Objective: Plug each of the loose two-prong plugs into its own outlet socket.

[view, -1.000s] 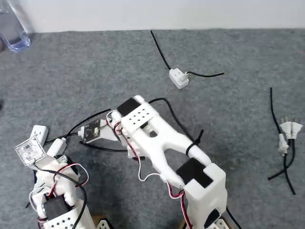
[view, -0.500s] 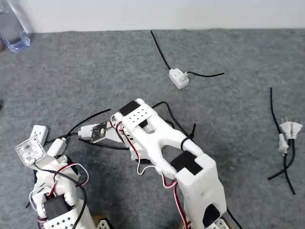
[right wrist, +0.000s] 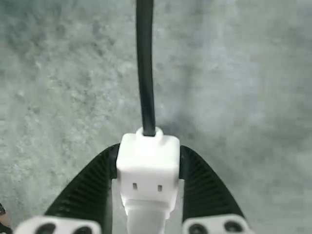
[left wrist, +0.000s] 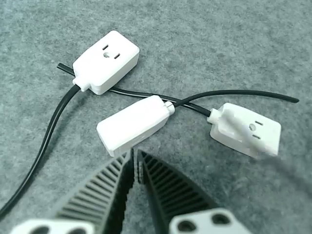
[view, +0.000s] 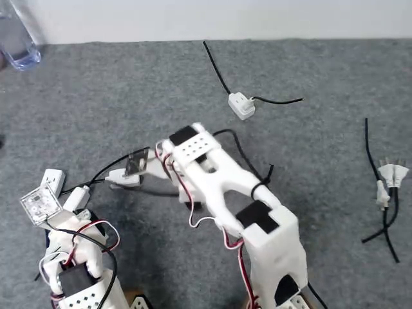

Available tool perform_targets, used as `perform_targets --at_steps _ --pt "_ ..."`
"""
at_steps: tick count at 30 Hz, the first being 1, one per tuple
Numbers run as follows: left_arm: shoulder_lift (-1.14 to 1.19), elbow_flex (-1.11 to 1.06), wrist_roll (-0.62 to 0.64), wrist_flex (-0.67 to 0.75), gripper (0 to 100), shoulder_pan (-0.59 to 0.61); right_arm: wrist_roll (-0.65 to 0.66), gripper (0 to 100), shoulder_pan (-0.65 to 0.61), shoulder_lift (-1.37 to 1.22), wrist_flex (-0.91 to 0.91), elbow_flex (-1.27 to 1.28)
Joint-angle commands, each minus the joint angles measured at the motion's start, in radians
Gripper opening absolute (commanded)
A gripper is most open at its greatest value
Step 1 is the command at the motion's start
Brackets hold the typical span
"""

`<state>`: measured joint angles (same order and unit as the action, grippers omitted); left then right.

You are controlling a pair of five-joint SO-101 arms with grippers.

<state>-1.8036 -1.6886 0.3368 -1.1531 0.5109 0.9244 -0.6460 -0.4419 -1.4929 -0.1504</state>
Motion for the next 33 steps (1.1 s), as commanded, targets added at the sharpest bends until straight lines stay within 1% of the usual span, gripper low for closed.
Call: perform_targets --at_steps 1,9,13,15,21,29,33 --pt "-0.006 0.005 -0.011 0.017 1 0.005 0.048 0.8 0.059 0.133 -0.076 -0.166" --pt "-0.006 0.005 -0.011 0.017 1 0.005 0.037 0.8 0.193 0.111 -0.179 -0.528" --pt "-0.006 0.005 -0.011 0.017 1 0.005 -0.043 0.8 0.280 0.104 -0.174 -0.669" --pt "-0.006 0.005 -0.011 0.017 1 0.005 -0.068 0.8 0.320 0.102 -0.154 -0.686" --pt "-0.006 0.005 -0.011 0.017 1 0.005 -0.201 0.8 0.426 0.067 0.021 -0.683" --pt "-0.006 0.005 -0.011 0.017 1 0.005 -0.417 0.8 0.449 -0.091 0.277 -0.686" --pt "-0.006 0.005 -0.011 0.017 1 0.005 -0.532 0.8 0.467 -0.154 0.444 -0.687"
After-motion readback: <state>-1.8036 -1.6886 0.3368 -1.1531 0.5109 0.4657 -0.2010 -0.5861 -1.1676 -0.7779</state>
